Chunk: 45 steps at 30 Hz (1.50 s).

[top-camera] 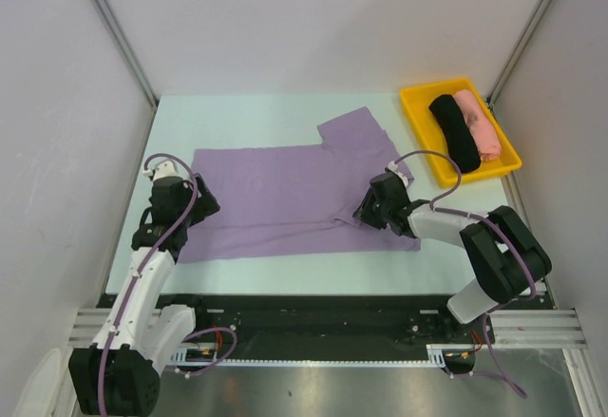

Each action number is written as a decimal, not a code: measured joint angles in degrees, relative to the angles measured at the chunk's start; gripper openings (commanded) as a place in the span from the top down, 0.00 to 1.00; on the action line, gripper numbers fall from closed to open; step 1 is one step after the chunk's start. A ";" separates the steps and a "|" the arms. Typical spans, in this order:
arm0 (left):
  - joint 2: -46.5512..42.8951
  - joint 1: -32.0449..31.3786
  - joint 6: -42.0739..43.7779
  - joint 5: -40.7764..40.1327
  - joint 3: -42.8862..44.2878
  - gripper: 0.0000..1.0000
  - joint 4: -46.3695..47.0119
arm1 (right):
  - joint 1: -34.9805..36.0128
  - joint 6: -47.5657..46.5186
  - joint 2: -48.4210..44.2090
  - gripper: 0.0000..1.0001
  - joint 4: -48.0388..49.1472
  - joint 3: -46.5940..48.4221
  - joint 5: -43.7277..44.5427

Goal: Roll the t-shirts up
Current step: Fold the T-shirt at the center of the board.

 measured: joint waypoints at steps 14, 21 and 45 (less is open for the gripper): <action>2.69 0.00 -0.11 1.38 0.09 0.13 1.46 | 0.52 0.48 5.95 0.88 2.12 8.87 -1.53; 11.19 -0.04 -1.55 1.49 3.45 0.10 4.15 | 0.63 -0.46 12.41 0.69 4.66 14.29 -3.67; 52.57 0.72 2.58 -8.83 35.87 0.34 9.27 | -9.94 -11.19 18.82 0.40 5.79 30.51 -12.85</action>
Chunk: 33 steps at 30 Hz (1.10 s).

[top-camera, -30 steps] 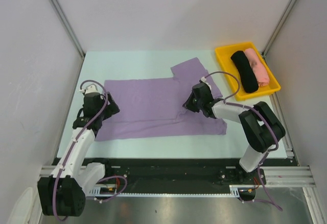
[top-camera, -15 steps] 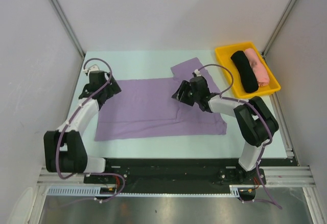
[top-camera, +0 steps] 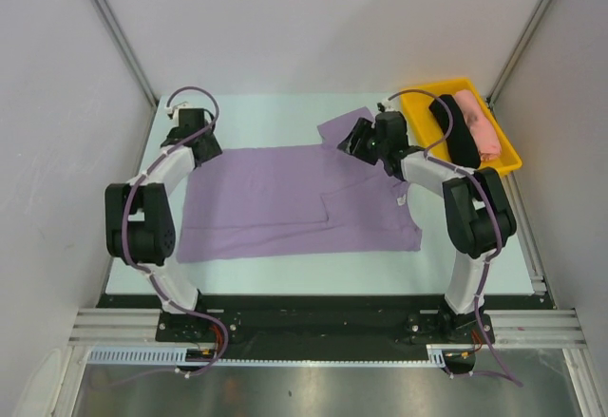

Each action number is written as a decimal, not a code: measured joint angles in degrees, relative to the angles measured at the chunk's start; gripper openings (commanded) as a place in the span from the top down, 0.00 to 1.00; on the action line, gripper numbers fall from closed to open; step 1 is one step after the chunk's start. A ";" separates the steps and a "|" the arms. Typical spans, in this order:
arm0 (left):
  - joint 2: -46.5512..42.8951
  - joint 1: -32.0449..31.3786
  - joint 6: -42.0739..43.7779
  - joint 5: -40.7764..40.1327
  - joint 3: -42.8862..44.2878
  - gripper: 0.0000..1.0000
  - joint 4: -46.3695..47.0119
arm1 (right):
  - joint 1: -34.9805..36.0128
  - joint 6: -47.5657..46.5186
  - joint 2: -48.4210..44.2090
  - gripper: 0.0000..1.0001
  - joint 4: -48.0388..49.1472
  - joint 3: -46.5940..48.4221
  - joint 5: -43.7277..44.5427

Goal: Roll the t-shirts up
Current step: Fold the T-shirt at the center of the board.

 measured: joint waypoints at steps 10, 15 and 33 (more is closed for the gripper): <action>-22.27 4.48 -8.61 -2.32 -19.06 0.40 -9.49 | 1.11 -4.22 0.20 0.44 -14.45 1.95 6.73; -29.03 6.67 -13.07 -2.49 -23.21 0.42 -15.32 | 2.99 -5.03 -1.88 0.44 -17.22 -1.55 9.66; -20.92 8.79 -24.55 -1.51 -30.25 0.55 -17.81 | 2.60 -6.62 -5.86 0.45 -16.98 -4.44 11.96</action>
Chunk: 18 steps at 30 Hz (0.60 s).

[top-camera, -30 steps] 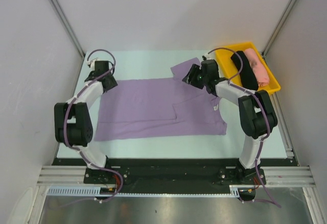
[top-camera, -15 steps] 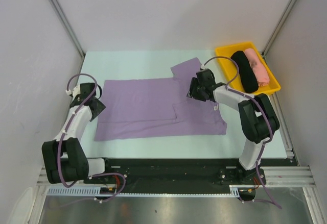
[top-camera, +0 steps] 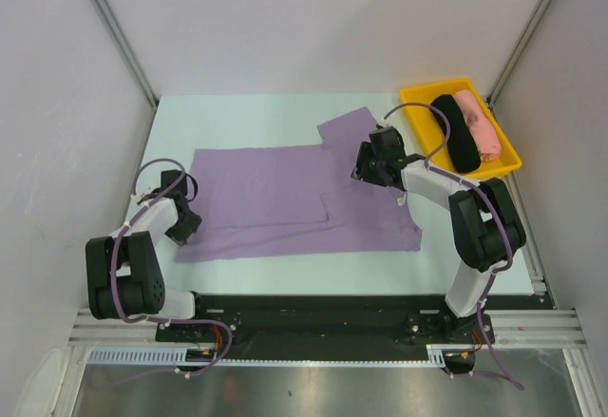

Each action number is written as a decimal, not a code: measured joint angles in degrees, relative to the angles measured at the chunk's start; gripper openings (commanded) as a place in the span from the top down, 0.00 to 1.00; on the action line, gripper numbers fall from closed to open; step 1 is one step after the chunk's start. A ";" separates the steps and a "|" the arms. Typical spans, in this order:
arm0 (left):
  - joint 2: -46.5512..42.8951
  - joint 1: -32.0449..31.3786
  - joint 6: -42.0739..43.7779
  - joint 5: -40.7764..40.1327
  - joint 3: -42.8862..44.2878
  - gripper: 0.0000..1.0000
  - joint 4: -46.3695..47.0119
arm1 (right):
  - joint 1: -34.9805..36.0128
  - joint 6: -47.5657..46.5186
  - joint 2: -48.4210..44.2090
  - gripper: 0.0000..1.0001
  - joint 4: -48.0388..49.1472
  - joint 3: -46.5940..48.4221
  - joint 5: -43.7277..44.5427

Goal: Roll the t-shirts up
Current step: Fold the T-shirt at the center of the board.

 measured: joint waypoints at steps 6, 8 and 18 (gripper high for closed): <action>0.70 0.00 -1.14 -0.57 -0.24 0.56 0.33 | -0.42 -0.17 0.00 0.46 0.04 -0.55 -0.07; 0.68 0.00 -1.27 -0.70 -0.24 0.56 0.31 | -0.52 -0.20 0.00 0.46 0.04 -0.61 -0.09; -0.02 0.02 -1.27 -4.07 1.40 0.56 -0.46 | -0.79 -0.20 0.00 0.47 0.35 -0.61 -0.04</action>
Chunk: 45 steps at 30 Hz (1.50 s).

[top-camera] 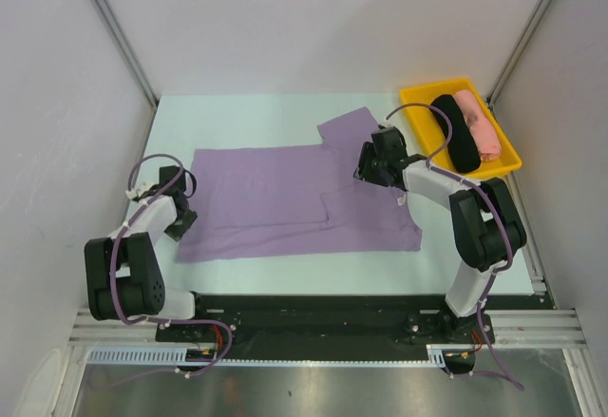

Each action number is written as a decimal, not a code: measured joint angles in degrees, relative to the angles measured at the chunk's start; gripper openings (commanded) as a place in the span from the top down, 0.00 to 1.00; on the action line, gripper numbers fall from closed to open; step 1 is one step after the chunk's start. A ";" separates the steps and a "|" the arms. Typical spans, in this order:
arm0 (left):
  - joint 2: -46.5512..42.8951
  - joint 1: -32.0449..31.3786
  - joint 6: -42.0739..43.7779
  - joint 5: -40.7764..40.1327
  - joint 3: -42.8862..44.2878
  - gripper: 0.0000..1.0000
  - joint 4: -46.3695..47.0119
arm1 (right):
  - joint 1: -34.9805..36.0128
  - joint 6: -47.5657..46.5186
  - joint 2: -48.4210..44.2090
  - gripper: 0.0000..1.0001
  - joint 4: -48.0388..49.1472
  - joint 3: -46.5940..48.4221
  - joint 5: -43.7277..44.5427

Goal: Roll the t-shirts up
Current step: Fold the T-shirt at the center of the board.

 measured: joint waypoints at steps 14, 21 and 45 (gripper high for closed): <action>5.62 0.02 -0.48 -1.40 2.27 0.62 0.44 | -0.33 0.00 0.00 0.47 0.52 -0.59 -0.37; 5.51 0.04 -0.31 -2.03 2.62 0.68 0.33 | -0.59 0.00 0.00 0.48 0.59 -0.66 -0.39; 4.37 -0.24 3.08 -3.48 3.15 0.63 1.57 | -0.85 0.00 0.00 0.47 1.36 -0.85 -0.37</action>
